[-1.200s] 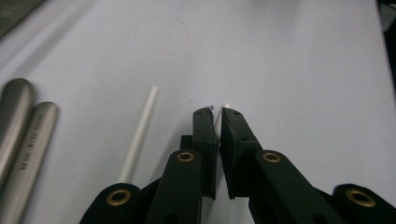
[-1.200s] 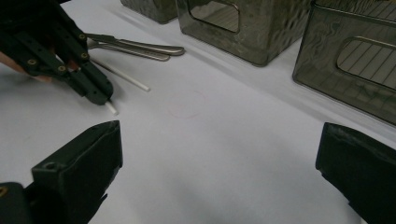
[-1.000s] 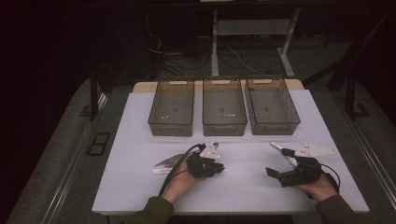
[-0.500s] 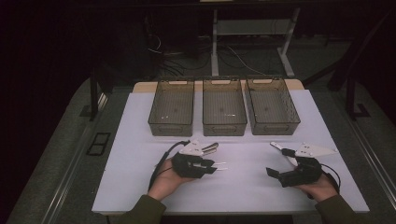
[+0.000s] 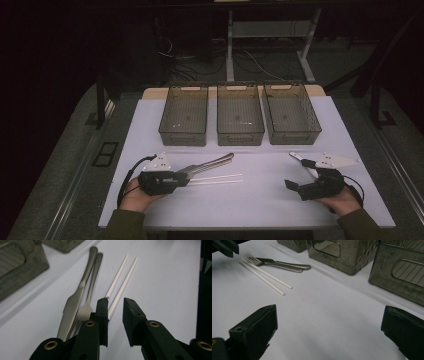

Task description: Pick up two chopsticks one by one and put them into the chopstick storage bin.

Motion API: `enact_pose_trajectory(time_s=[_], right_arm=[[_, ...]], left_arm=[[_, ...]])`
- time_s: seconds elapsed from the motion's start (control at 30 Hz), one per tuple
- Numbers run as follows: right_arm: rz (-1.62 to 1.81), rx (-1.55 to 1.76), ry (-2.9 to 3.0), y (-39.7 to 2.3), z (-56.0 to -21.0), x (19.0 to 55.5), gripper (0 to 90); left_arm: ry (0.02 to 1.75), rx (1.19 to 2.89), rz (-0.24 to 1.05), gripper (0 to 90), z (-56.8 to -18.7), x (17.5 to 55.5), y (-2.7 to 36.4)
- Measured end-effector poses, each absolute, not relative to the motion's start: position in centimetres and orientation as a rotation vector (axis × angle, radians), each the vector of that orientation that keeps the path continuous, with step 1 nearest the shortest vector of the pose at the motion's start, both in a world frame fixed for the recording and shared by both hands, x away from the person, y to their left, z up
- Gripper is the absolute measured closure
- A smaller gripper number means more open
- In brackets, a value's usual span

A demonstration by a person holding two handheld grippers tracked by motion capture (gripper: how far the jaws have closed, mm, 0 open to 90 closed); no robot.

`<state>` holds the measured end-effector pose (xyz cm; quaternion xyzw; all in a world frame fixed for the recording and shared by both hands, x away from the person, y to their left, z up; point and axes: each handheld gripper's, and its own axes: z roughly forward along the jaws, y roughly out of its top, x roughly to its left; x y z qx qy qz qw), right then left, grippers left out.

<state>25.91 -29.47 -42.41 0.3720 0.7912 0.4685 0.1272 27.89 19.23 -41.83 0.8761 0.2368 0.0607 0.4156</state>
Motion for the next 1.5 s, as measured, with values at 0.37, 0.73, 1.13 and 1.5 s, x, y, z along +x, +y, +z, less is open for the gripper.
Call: enact_pose_trajectory(time_s=[0.37,0.73,1.13,1.5], right_arm=[[1.362,1.078,2.304,-29.4,-42.4,25.9,0.6],[1.363,1.076,2.307,-29.4,-42.4,25.9,0.6],[1.363,1.074,2.306,-29.4,-42.4,25.9,0.6],[1.361,1.076,2.31,-29.3,-42.4,25.9,0.6]], left_arm=[[0.576,2.276,0.131,75.3,-43.3,29.0,18.8],[0.573,2.327,0.11,77.6,-44.1,29.4,18.0],[0.562,2.349,0.061,79.3,-44.1,28.9,17.6],[0.526,2.3,0.048,73.2,-43.7,29.2,16.2]])
